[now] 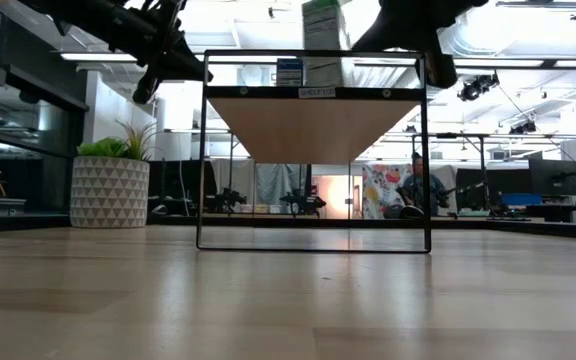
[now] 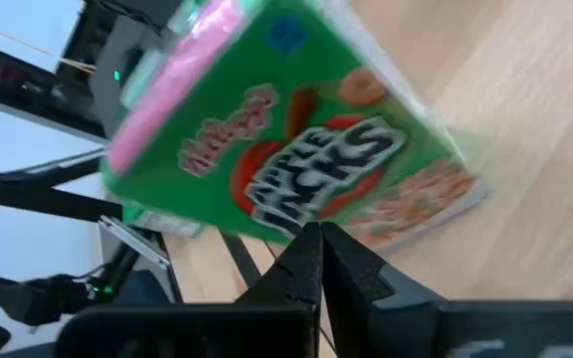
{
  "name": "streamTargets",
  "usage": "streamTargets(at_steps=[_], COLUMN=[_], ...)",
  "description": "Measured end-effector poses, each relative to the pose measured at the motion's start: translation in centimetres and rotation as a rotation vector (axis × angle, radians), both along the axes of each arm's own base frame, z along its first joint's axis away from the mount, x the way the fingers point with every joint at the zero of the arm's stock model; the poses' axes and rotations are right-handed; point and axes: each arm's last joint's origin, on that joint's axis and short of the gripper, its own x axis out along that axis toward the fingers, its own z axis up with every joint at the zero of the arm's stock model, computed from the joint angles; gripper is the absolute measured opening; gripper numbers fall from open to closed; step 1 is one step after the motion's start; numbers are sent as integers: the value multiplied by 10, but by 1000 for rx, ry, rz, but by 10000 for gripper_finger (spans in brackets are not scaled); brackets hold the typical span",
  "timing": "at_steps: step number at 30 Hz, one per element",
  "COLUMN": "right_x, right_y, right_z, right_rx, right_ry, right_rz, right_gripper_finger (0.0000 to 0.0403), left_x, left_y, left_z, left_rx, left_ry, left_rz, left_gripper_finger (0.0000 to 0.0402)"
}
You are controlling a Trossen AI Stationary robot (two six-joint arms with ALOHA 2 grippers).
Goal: Stack cereal on shelf
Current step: Put the top green cereal box on the shelf
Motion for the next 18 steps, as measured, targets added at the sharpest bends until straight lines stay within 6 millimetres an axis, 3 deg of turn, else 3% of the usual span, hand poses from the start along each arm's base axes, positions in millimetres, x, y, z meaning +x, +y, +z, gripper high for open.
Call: streamTargets(at_steps=[10, 18], right_x=[-13, -16], right_y=[-9, -20], right_z=[1, 9], right_rx=[-19, -4], right_ry=[72, 28], right_rz=[-13, -28], right_gripper_finger=[0, 0], left_x=[0, 0], left_y=[0, 1], left_z=[0, 0], left_rx=[5, 8], left_ry=[2, 3], left_rz=[-1, 3], left_gripper_finger=[0, 0])
